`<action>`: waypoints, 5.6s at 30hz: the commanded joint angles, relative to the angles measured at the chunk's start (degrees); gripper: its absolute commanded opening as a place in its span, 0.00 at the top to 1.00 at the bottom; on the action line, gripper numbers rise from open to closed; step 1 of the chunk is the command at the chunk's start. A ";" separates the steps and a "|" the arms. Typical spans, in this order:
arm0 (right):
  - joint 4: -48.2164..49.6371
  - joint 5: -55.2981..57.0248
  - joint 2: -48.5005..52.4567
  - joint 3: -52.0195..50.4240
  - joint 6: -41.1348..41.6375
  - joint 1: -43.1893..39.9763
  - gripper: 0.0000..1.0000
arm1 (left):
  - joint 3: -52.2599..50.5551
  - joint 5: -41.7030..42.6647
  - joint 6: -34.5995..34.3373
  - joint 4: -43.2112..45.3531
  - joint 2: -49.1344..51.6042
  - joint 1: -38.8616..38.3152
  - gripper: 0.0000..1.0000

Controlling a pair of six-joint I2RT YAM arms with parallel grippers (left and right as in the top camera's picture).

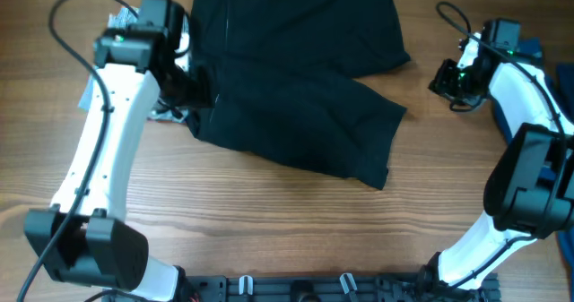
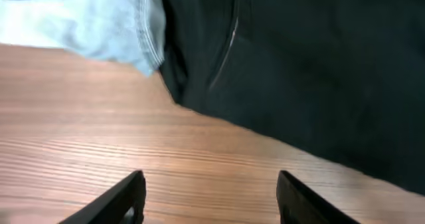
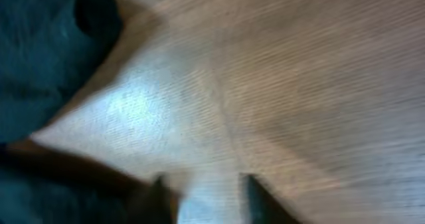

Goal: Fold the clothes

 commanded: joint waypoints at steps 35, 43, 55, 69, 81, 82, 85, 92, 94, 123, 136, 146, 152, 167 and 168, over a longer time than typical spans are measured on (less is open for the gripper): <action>5.92 -6.95 -0.72 -0.90 -0.17 -6.49 0.33 | -30.58 4.55 -2.89 34.29 0.76 -0.35 0.29; -6.75 -10.67 -2.32 -0.90 -0.17 -6.54 0.34 | -34.05 6.73 -2.45 34.56 7.98 -0.24 0.96; -23.91 -5.53 -2.67 -5.86 -6.34 -6.47 0.45 | -34.03 -0.42 -9.11 35.65 7.85 6.32 0.96; -20.92 -8.79 -4.07 -13.57 -9.68 -1.73 0.96 | -34.03 3.87 -8.59 37.09 7.85 6.32 0.96; -30.73 6.97 -9.40 -0.57 -2.95 -5.40 0.49 | -34.01 0.85 -8.44 37.09 7.82 6.32 0.96; -30.67 5.57 -9.40 -1.31 -3.39 -5.18 0.48 | -34.01 0.85 -8.46 37.09 7.80 6.32 0.96; -29.42 4.48 -9.40 -5.95 -3.37 -4.44 0.38 | -34.01 0.85 -8.46 37.07 7.56 6.32 0.85; -26.25 -8.15 -9.42 -18.49 -7.91 -4.31 0.34 | -34.01 0.85 -8.46 36.92 6.14 6.32 0.61; -23.91 -11.52 -9.42 -22.18 -7.82 -4.17 0.34 | -34.01 0.85 -8.46 36.94 6.16 6.32 0.60; -23.43 -14.60 -25.70 -27.39 1.99 -4.15 0.43 | -33.97 0.85 -8.44 37.70 6.16 6.32 0.55; 2.05 -20.33 -26.56 -44.48 22.69 -4.17 0.52 | -33.97 0.85 -8.44 38.23 6.16 6.32 0.51; 8.46 -12.50 -26.58 -44.26 21.77 -4.17 0.89 | -33.97 0.83 -8.44 38.34 6.16 6.32 0.49; 8.07 -9.86 -27.69 -41.57 16.15 -4.17 0.94 | -33.90 0.85 -6.88 37.31 5.97 6.32 0.61; -2.23 -10.97 -40.06 -36.20 4.09 -4.17 0.96 | -40.33 14.10 -16.90 35.43 -0.11 2.12 0.39; -2.21 -10.99 -40.06 -36.20 4.13 -4.17 0.96 | -41.11 14.56 -19.04 35.43 -0.11 1.95 0.38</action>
